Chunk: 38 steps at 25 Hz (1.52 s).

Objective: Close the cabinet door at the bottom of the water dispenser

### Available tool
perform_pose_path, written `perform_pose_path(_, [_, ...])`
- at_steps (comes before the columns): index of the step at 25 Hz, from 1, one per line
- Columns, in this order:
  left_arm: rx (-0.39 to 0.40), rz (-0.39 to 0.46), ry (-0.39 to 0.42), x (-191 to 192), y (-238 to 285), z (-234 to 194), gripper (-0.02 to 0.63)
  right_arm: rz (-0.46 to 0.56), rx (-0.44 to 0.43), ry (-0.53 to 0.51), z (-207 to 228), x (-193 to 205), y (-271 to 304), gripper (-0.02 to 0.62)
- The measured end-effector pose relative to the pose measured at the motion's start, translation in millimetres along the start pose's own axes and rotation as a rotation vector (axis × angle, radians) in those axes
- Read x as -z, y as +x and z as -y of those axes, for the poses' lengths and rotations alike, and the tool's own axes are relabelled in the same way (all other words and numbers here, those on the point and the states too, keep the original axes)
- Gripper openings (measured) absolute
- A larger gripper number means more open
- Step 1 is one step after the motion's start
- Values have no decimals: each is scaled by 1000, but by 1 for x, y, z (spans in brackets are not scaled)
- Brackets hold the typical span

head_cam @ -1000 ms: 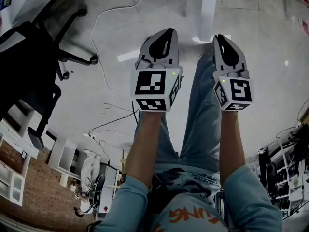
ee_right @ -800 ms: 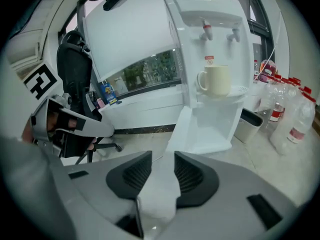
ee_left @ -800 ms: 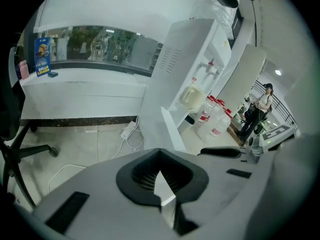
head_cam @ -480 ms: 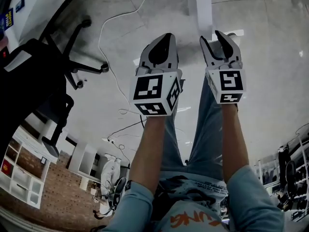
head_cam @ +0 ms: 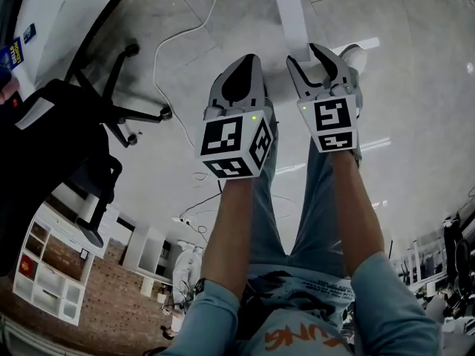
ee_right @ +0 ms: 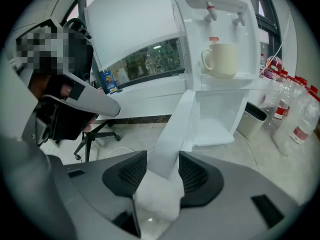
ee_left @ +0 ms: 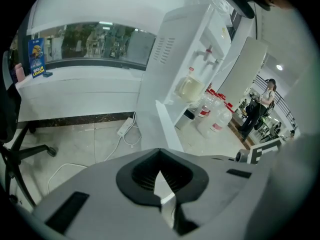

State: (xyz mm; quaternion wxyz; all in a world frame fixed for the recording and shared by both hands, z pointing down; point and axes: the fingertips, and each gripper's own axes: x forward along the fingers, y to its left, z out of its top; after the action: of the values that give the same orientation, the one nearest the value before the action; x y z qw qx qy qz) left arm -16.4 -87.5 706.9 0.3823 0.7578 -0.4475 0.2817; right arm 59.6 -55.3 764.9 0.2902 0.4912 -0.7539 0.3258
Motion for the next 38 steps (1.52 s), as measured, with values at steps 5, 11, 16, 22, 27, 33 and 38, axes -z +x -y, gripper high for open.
perform_pose_path(5, [-1,-11,7,2,7,10,8,-10,-22,-33,2,2,1,198])
perform_pose_path(11, [15,-25,25,0,18,23,8,-22,-3,-13,17,7,-5,198])
perform_pose_path(16, [30,-36,34,-3,27,39,8,-59,52,51,46,18,-13,198])
perform_pose_path(22, [50,-55,56,-3,37,56,8,-63,81,52,73,21,-22,184])
perform_pose_path(27, [64,-70,72,-5,49,74,8,-49,115,60,100,20,-31,186])
perform_pose_path(33, [80,-86,96,-7,69,97,8,-27,129,46,133,15,-37,193])
perform_pose_path(38, [90,-85,111,-14,86,115,8,-7,129,12,166,7,-40,199])
